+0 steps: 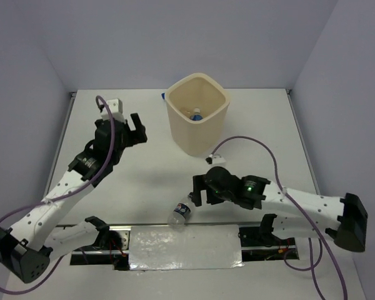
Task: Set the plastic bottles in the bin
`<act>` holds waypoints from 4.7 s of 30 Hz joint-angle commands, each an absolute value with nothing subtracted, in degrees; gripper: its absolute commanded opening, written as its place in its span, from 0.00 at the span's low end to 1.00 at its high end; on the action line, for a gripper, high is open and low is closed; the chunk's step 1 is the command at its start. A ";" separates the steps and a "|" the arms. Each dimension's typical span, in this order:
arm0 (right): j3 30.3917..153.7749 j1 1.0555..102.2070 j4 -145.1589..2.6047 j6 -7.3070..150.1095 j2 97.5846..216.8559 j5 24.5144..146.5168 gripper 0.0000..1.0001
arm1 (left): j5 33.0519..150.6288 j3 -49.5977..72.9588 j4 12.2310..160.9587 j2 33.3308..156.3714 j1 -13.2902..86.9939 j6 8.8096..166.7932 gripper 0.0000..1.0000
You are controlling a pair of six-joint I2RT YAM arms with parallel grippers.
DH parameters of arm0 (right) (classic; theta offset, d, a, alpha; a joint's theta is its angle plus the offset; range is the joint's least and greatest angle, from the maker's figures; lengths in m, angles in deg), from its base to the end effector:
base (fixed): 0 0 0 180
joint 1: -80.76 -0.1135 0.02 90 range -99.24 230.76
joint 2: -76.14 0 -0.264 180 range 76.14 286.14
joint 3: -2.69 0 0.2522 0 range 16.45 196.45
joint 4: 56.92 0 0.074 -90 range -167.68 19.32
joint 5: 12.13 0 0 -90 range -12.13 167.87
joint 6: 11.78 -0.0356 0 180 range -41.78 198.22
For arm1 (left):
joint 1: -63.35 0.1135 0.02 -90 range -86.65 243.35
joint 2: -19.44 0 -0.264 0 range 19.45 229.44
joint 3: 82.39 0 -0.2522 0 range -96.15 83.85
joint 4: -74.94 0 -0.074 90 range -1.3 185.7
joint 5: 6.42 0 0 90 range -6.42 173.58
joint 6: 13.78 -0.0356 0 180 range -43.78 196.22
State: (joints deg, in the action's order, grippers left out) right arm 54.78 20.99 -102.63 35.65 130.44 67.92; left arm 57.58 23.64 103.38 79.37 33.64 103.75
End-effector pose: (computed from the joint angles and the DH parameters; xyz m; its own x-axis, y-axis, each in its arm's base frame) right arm 0.1015 0.1620 0.2372 -0.8115 -0.0691 -0.5803 -0.3310 0.8727 0.3589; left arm 0.2119 -0.1029 0.3768 -0.2270 -0.3488 -0.9093 -0.0319 0.9358 -0.3510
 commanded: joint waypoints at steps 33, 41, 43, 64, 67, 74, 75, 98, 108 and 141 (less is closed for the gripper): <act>65.93 6.31 -94.33 14.65 160.17 56.08 0.36 | 49.57 40.52 111.02 61.19 34.17 115.86 0.99; 71.90 6.31 -91.24 36.95 148.13 51.35 0.29 | 51.49 38.33 107.16 63.56 34.52 111.12 0.99; 76.53 7.01 -95.08 38.49 145.06 48.88 0.29 | 53.59 37.19 106.89 65.49 35.31 110.59 0.99; 115.75 48.41 -93.00 67.22 160.94 65.21 0.40 | 80.06 12.13 100.92 91.51 54.30 95.39 0.99; 120.15 50.43 -93.71 68.19 166.92 68.36 0.49 | 81.29 11.17 99.95 94.49 54.74 94.86 0.99; 124.47 51.93 -97.05 68.98 170.37 71.45 1.00 | 87.79 5.73 98.29 100.73 54.91 88.89 0.99; 124.12 52.19 -96.87 68.90 169.58 72.15 1.00 | 88.93 4.84 98.10 101.70 55.00 86.96 0.99; 104.70 57.56 -93.27 71.27 146.54 66.54 1.00 | 112.14 -40.97 86.54 155.58 58.25 69.89 0.99; 97.75 57.56 -90.72 69.61 143.11 62.85 1.00 | 118.64 -50.51 64.63 172.80 58.08 89.56 0.99; 94.67 58.70 -89.14 69.60 141.97 64.34 1.00 | 117.69 -48.70 69.37 177.21 56.32 101.36 0.99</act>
